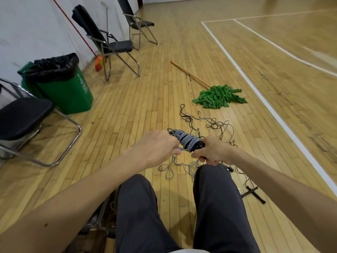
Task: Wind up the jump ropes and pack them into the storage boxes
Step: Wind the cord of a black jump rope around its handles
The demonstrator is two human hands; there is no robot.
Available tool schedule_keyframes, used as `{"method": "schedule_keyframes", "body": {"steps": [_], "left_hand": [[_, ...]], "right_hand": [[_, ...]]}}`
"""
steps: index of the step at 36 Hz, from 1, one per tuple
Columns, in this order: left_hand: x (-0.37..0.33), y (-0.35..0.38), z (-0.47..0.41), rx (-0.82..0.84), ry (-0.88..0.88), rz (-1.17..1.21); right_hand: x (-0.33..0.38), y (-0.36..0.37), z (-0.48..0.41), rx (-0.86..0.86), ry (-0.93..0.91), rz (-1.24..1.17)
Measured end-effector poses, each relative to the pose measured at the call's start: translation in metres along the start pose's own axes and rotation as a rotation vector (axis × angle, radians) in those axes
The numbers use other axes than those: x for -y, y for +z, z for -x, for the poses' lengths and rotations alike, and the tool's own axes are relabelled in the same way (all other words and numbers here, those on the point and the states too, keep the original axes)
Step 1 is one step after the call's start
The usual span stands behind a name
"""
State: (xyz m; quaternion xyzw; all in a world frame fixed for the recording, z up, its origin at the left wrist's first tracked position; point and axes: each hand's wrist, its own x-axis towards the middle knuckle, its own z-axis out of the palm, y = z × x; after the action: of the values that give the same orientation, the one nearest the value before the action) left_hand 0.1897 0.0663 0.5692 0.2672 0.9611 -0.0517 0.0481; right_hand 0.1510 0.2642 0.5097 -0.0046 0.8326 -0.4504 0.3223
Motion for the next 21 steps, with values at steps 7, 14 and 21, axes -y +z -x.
{"method": "schedule_keyframes", "body": {"steps": [7,14,21], "left_hand": [[0.006,-0.023,-0.010,0.017,0.247,-0.121],[0.008,-0.035,-0.019,-0.029,0.313,-0.034],[0.002,-0.034,-0.024,0.026,0.270,0.107]], "right_hand": [[0.010,0.003,0.016,0.254,0.072,0.222],[0.015,0.007,0.030,0.405,0.046,0.373],[0.016,0.013,0.043,0.494,-0.024,0.465]]}}
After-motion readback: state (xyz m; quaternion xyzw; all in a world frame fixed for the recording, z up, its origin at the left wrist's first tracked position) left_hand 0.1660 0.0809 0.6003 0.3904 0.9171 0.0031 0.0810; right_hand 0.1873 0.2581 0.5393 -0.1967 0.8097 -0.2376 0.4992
